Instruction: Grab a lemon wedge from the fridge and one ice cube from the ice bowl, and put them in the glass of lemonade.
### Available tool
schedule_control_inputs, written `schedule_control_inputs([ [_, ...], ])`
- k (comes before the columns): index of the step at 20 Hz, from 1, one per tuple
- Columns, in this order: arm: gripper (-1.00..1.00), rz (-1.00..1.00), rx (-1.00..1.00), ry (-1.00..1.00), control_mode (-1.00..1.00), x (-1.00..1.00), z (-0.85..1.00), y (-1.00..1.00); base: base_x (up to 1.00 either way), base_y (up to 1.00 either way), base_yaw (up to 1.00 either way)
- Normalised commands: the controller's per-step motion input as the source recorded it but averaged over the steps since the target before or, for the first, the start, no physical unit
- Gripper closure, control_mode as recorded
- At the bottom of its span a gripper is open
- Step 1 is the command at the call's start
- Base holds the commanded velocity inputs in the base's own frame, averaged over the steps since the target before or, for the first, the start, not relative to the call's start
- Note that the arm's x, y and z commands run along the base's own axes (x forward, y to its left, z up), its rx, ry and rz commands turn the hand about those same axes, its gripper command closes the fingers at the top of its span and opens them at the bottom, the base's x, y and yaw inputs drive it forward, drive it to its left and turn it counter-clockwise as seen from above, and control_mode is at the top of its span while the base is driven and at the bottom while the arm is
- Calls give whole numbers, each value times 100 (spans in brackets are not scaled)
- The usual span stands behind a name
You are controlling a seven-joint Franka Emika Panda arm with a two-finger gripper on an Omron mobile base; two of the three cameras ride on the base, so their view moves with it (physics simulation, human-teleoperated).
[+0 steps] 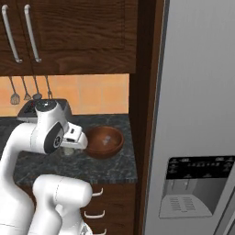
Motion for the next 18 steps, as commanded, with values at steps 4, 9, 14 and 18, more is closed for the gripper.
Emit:
schedule_control_inputs([
  [4,-100,0,0,-3,-100,85,-16,-35,0,0,0],
  [9,-100,-6,-1,6,-100,59,-16,-47,0,0,0],
  [14,-100,-11,0,5,-100,49,-17,-11,0,0,0],
  [18,-100,-5,-1,3,-100,47,-34,0,0,0,0],
])
